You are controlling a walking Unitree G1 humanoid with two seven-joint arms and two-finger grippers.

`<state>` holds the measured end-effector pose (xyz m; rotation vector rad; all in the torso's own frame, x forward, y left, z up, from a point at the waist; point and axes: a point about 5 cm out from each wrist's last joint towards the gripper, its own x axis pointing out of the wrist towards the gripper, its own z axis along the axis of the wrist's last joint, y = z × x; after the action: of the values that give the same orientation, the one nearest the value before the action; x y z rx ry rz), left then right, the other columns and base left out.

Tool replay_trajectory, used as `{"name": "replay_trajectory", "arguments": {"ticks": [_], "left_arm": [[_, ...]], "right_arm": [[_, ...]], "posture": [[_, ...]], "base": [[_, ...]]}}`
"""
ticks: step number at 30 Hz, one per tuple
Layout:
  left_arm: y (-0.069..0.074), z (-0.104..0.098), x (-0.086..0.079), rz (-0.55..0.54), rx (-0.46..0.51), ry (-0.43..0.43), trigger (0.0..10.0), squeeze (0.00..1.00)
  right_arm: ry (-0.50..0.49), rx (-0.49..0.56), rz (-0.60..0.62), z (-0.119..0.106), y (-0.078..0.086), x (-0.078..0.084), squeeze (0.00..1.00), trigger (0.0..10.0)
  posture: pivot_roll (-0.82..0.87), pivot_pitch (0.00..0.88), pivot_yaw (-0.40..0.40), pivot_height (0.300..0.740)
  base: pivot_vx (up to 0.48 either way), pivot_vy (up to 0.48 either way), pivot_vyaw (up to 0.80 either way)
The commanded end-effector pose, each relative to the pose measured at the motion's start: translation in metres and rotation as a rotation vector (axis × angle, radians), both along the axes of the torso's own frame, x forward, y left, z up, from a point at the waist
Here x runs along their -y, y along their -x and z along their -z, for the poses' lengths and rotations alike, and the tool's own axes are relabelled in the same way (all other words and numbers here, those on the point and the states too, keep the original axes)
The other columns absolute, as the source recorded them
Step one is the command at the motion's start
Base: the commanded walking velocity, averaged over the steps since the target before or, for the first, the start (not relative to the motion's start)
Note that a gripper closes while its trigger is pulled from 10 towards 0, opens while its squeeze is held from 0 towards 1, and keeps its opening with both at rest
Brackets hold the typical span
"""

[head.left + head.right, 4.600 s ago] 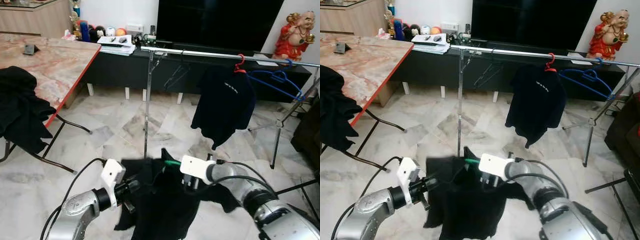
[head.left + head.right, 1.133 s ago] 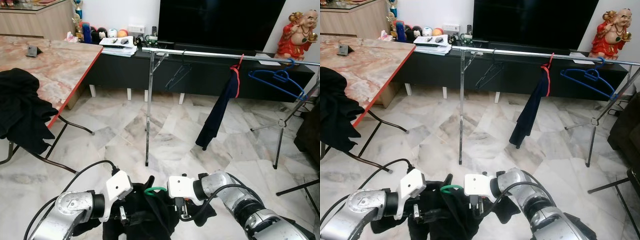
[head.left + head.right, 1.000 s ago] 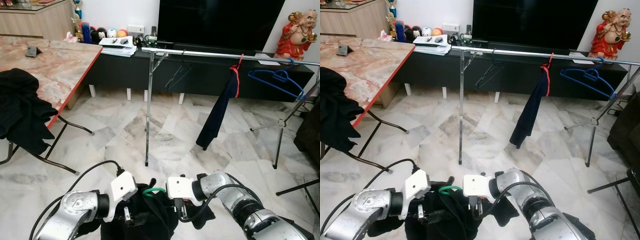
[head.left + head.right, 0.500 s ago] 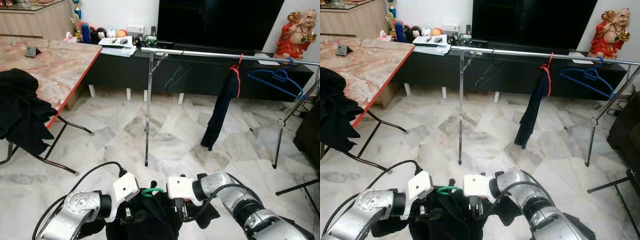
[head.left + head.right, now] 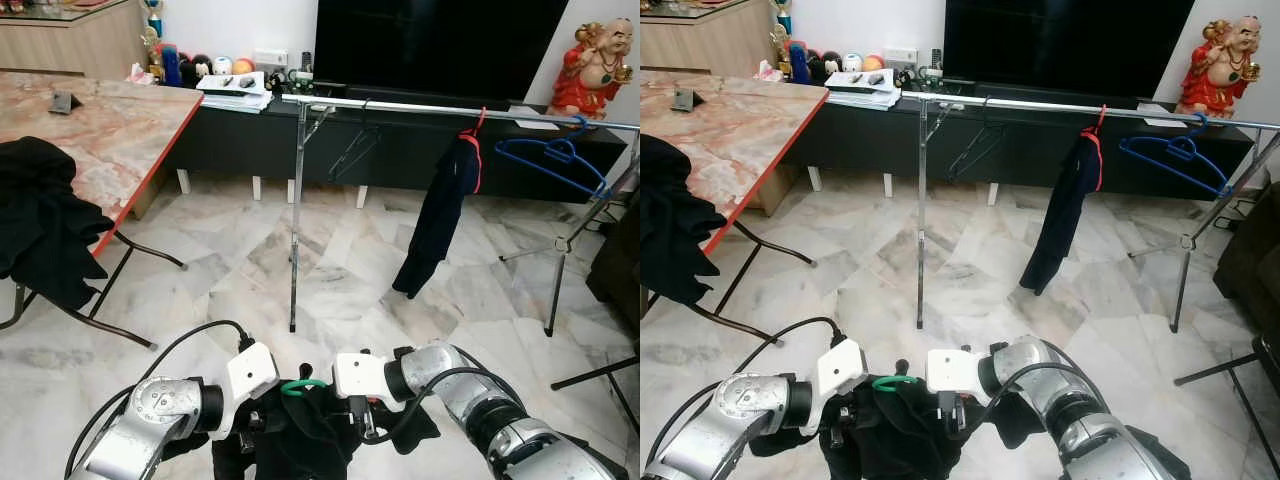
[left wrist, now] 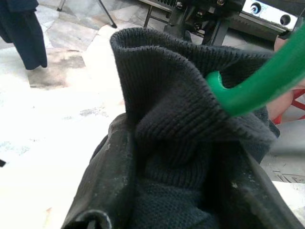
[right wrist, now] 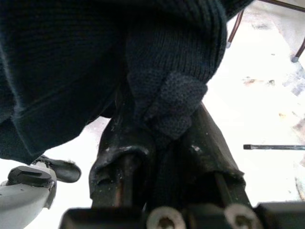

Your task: Hang hanger

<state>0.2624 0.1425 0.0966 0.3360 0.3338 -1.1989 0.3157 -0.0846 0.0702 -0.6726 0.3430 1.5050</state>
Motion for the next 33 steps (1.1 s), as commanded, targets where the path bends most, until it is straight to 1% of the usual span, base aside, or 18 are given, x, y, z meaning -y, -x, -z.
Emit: {"name": "replay_trajectory", "arguments": {"ticks": [1, 7, 17, 23, 24, 25, 26, 28, 33], "left_arm": [[0.0050, 0.0067, 0.0081, 0.052, -0.026, -0.009, 0.0, 0.00], [0.0047, 0.0080, 0.0083, 0.058, -0.028, -0.022, 0.0, 0.00], [0.0047, 0.0086, 0.0100, 0.061, -0.032, -0.019, 0.0, 0.00], [0.0040, 0.0094, 0.0113, 0.059, -0.031, -0.017, 0.0, 0.00], [0.0038, 0.0094, 0.0114, 0.057, -0.029, -0.017, 0.0, 0.00], [0.0033, 0.0092, 0.0115, 0.054, -0.026, -0.017, 0.0, 0.00], [0.0024, 0.0089, 0.0115, 0.047, -0.020, -0.015, 0.0, 0.00], [0.0000, 0.0086, 0.0112, 0.031, -0.009, -0.014, 0.0, 0.00], [-0.0043, 0.0100, 0.0099, 0.003, 0.007, -0.022, 0.0, 0.00]], "right_arm": [[-0.083, 0.072, 0.002, -0.0228, -0.0119, -0.0090, 0.00, 0.0], [-0.085, 0.083, 0.010, -0.0253, -0.0139, -0.0096, 0.00, 0.0], [-0.088, 0.091, 0.014, -0.0267, -0.0148, -0.0103, 0.00, 0.0], [-0.078, 0.117, 0.035, -0.0280, -0.0175, -0.0101, 0.00, 0.0], [-0.076, 0.118, 0.038, -0.0280, -0.0178, -0.0101, 0.00, 1.9], [-0.078, 0.119, 0.046, -0.0282, -0.0183, -0.0101, 0.00, 7.3], [-0.081, 0.114, 0.053, -0.0285, -0.0188, -0.0104, 0.00, 10.0], [-0.086, 0.100, 0.055, -0.0290, -0.0190, -0.0112, 1.00, 10.0], [-0.091, 0.093, 0.051, -0.0308, -0.0197, -0.0115, 1.00, 10.0]], "posture": [[0.09, 0.042, -0.099, 0.740], [0.09, 0.044, -0.098, 0.740], [0.08, 0.044, -0.100, 0.740], [0.08, 0.043, -0.102, 0.740], [0.08, 0.043, -0.103, 0.740], [0.08, 0.043, -0.103, 0.740], [0.08, 0.043, -0.103, 0.740], [0.08, 0.041, -0.104, 0.740], [0.08, 0.039, -0.106, 0.740]], "base": [[0.000, 0.000, 0.00], [0.000, 0.000, 0.00], [0.000, 0.000, 0.00], [0.000, 0.000, 0.00], [0.000, 0.000, 0.00], [0.000, 0.000, 0.00], [0.000, 0.000, 0.00], [0.000, 0.000, 0.00], [0.000, 0.000, 0.00]]}}
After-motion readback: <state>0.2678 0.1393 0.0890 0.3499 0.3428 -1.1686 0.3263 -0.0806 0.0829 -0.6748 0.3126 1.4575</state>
